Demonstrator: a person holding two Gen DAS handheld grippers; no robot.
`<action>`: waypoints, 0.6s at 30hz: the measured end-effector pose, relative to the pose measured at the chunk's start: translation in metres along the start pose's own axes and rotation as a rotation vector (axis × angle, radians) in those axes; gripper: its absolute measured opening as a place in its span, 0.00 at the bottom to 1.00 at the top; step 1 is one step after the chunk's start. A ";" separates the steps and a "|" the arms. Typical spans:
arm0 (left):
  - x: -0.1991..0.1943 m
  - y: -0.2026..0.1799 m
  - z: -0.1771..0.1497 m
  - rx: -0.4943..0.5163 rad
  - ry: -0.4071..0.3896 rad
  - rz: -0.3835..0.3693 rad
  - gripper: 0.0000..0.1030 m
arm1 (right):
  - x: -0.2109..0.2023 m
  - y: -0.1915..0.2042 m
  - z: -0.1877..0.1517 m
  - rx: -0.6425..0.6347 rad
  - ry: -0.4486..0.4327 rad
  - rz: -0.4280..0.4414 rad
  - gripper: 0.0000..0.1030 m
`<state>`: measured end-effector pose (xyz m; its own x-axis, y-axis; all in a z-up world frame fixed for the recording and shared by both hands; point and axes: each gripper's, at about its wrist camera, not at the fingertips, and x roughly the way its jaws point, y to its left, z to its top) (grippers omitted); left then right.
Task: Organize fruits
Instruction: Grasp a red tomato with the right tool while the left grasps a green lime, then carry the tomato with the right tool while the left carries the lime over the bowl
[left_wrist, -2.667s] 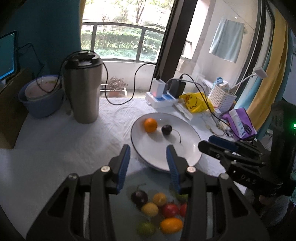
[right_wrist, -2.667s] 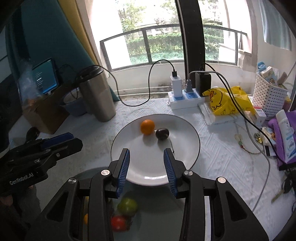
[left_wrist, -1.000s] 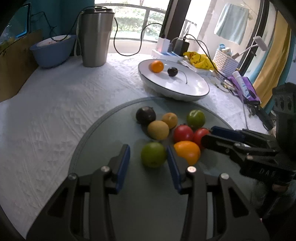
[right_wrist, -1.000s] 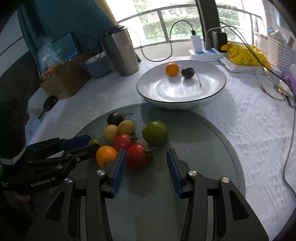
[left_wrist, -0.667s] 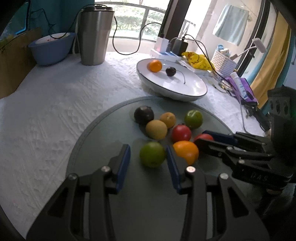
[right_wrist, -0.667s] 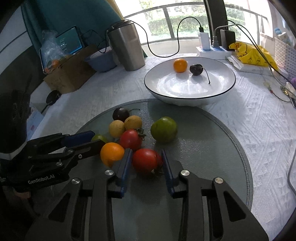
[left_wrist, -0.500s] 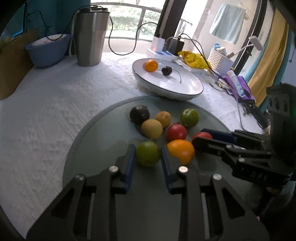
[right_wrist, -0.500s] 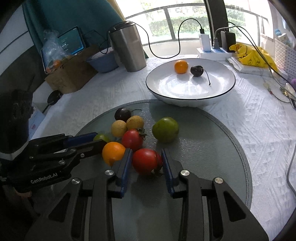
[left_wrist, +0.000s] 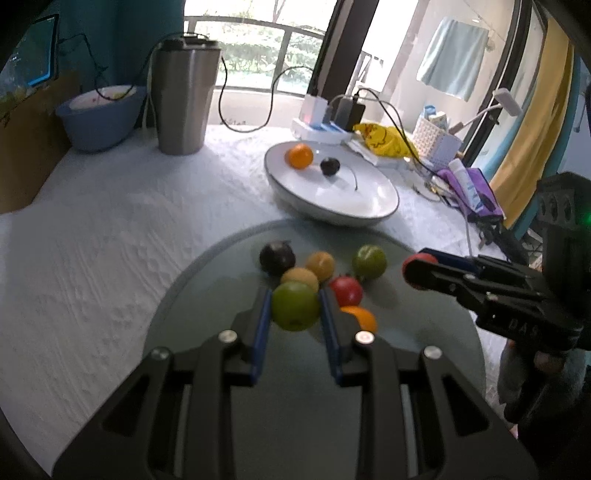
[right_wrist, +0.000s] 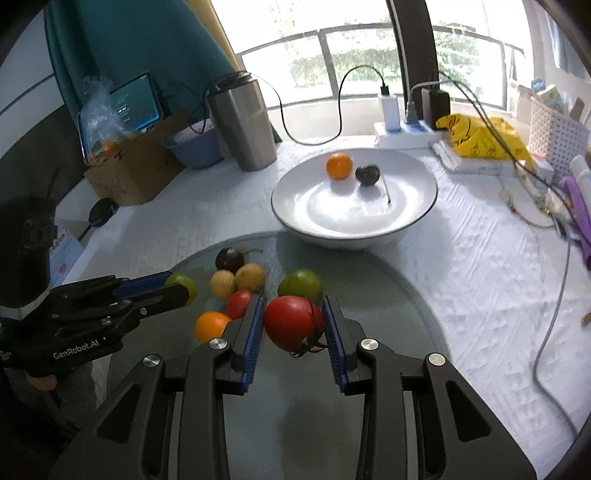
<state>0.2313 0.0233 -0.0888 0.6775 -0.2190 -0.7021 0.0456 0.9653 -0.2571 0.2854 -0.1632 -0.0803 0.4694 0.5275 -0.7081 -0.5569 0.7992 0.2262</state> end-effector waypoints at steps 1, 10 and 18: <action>-0.001 0.000 0.003 0.000 -0.005 0.000 0.27 | -0.002 -0.001 0.002 -0.003 -0.006 -0.002 0.34; 0.002 -0.007 0.026 0.014 -0.032 -0.004 0.27 | -0.008 -0.011 0.026 -0.018 -0.045 -0.018 0.34; 0.012 -0.016 0.051 0.043 -0.055 -0.007 0.27 | -0.008 -0.027 0.047 -0.020 -0.075 -0.036 0.34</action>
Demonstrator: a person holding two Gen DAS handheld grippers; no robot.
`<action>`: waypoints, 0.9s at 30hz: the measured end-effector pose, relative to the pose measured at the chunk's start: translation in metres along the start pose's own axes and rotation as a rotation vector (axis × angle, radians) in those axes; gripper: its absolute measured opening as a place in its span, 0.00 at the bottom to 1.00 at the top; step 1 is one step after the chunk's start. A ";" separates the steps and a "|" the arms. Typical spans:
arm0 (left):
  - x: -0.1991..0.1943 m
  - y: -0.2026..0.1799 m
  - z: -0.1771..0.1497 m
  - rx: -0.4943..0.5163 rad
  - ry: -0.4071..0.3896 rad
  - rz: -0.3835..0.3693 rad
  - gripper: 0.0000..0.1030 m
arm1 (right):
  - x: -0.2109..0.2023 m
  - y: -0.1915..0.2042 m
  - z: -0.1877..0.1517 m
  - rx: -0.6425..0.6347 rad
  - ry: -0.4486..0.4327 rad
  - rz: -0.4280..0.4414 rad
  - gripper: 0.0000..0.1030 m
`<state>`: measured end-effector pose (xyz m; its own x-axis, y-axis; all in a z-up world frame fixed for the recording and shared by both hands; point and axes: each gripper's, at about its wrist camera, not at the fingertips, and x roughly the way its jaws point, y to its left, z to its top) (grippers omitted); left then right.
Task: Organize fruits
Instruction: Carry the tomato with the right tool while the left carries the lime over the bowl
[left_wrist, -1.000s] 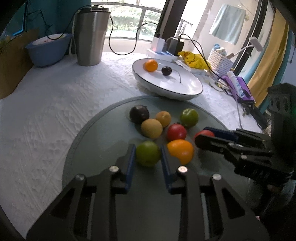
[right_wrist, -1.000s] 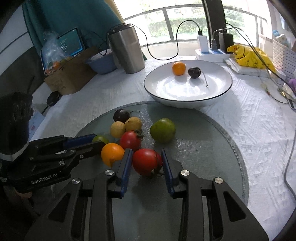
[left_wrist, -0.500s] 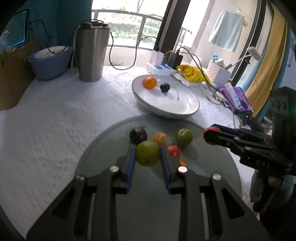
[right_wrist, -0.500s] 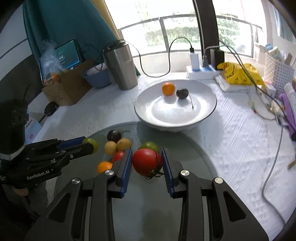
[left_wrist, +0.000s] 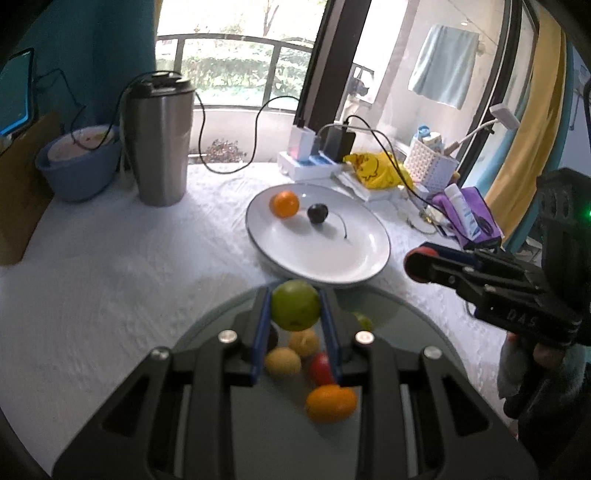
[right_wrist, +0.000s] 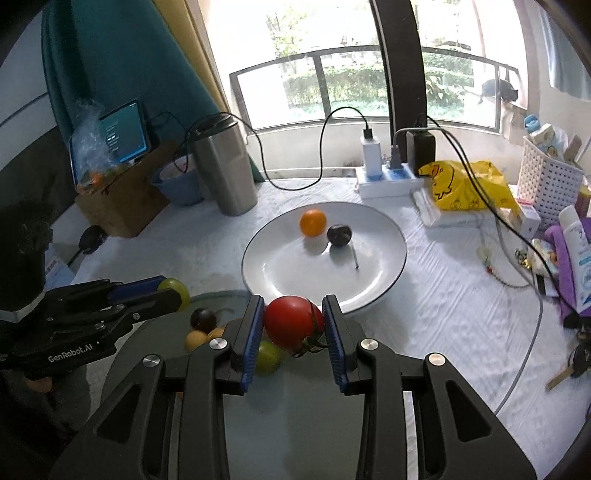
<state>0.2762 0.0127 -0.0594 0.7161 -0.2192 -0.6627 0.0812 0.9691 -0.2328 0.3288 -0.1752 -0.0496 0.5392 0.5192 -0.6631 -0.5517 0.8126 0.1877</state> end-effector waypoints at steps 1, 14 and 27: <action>0.001 0.000 0.003 0.001 -0.003 0.000 0.27 | 0.001 -0.002 0.001 0.000 -0.001 -0.001 0.34; 0.032 -0.008 0.040 0.033 -0.027 -0.003 0.27 | 0.023 -0.030 0.029 0.000 -0.031 -0.033 0.34; 0.075 0.000 0.069 0.049 -0.034 -0.017 0.27 | 0.060 -0.045 0.049 -0.016 -0.033 -0.077 0.34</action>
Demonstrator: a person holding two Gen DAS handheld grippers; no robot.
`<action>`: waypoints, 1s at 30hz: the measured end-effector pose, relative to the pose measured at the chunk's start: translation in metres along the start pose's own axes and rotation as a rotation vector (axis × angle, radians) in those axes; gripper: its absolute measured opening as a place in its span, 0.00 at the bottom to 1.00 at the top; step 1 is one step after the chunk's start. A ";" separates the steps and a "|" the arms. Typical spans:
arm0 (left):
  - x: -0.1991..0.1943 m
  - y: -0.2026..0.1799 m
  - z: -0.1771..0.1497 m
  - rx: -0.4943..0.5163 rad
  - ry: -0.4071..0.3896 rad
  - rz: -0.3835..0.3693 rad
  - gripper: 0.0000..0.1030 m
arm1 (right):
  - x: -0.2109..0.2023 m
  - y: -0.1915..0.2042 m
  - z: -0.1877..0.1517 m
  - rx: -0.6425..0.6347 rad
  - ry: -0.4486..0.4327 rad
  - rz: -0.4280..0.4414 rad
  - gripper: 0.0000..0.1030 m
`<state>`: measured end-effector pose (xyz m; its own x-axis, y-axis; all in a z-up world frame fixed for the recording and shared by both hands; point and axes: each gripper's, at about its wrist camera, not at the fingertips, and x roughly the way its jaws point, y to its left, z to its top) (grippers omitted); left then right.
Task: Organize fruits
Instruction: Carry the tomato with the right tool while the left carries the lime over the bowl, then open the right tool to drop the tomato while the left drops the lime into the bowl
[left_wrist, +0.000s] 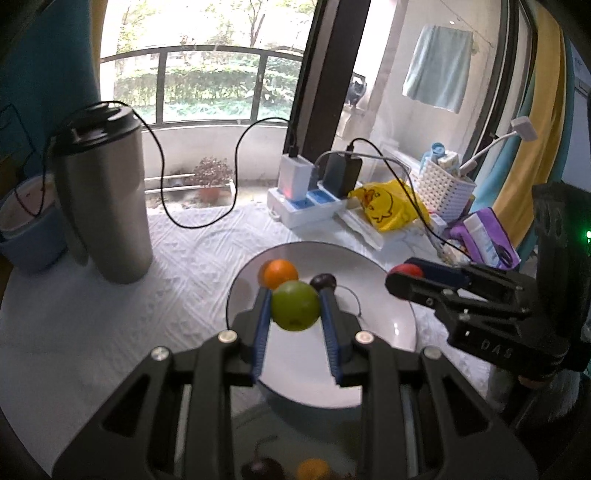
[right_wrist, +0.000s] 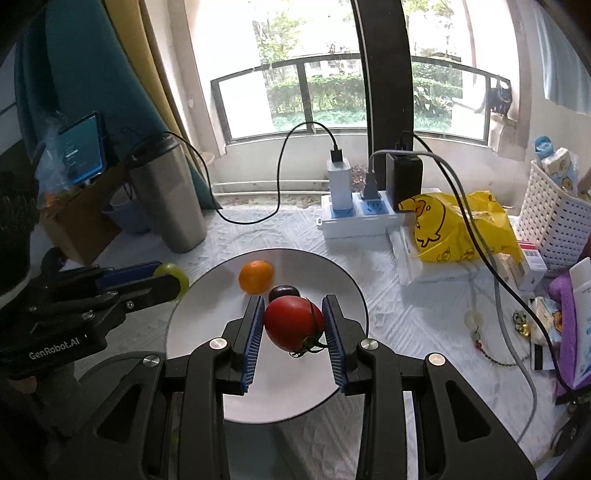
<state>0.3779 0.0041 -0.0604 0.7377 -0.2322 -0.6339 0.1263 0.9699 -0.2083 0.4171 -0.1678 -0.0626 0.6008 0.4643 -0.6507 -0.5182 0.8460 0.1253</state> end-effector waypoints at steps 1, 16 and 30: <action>0.004 0.001 0.000 0.002 0.006 0.001 0.27 | 0.004 -0.001 0.000 0.000 0.004 -0.004 0.34; 0.043 0.017 -0.005 -0.021 0.112 -0.006 0.28 | 0.041 -0.001 -0.010 -0.022 0.067 -0.030 0.34; 0.010 0.017 0.004 -0.048 0.038 0.031 0.55 | 0.025 0.001 -0.009 0.001 0.056 -0.075 0.52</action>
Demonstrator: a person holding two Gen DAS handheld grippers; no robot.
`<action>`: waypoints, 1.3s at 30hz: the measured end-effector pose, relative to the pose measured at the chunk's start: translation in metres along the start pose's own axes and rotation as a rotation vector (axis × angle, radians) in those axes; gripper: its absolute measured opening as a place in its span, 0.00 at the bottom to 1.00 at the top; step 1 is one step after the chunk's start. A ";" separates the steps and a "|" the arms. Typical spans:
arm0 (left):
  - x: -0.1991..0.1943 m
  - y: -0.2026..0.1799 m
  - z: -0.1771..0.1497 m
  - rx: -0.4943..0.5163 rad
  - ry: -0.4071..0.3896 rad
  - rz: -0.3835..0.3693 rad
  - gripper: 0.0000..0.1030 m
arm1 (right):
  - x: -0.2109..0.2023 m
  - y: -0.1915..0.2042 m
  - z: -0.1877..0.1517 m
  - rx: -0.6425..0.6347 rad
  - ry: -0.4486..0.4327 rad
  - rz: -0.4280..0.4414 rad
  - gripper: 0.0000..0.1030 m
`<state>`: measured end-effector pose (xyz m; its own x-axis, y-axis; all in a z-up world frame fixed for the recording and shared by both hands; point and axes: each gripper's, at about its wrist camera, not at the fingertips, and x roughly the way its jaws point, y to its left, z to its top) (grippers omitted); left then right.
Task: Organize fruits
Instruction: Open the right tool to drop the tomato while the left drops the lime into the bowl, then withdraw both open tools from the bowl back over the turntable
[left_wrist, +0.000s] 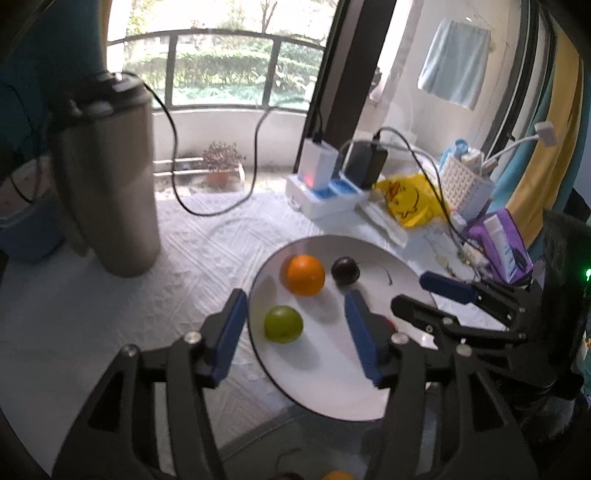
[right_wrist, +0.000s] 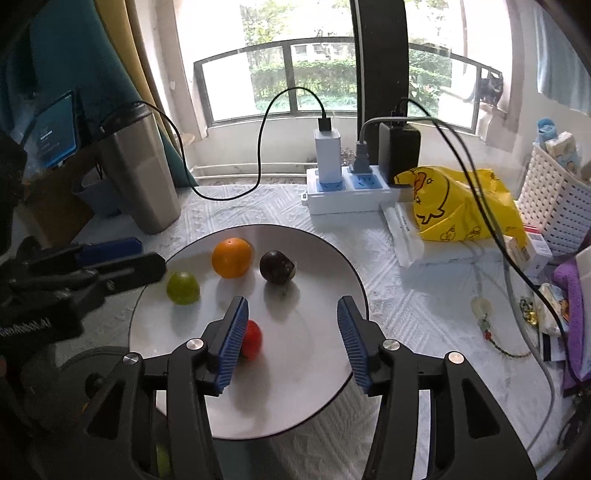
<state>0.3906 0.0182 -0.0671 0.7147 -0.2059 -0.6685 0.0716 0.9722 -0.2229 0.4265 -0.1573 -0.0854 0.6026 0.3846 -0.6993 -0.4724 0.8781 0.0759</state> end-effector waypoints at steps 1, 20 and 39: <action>-0.006 0.000 0.000 0.001 -0.011 0.002 0.55 | -0.004 0.001 -0.001 0.000 -0.004 -0.002 0.52; -0.126 -0.005 -0.033 -0.033 -0.220 0.112 0.88 | -0.084 0.039 -0.021 0.008 -0.081 0.005 0.52; -0.164 0.000 -0.109 -0.021 -0.221 0.179 0.89 | -0.116 0.083 -0.056 -0.026 -0.081 0.023 0.52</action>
<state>0.1979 0.0402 -0.0348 0.8490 0.0008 -0.5283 -0.0825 0.9879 -0.1311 0.2811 -0.1451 -0.0380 0.6410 0.4269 -0.6379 -0.5023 0.8617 0.0720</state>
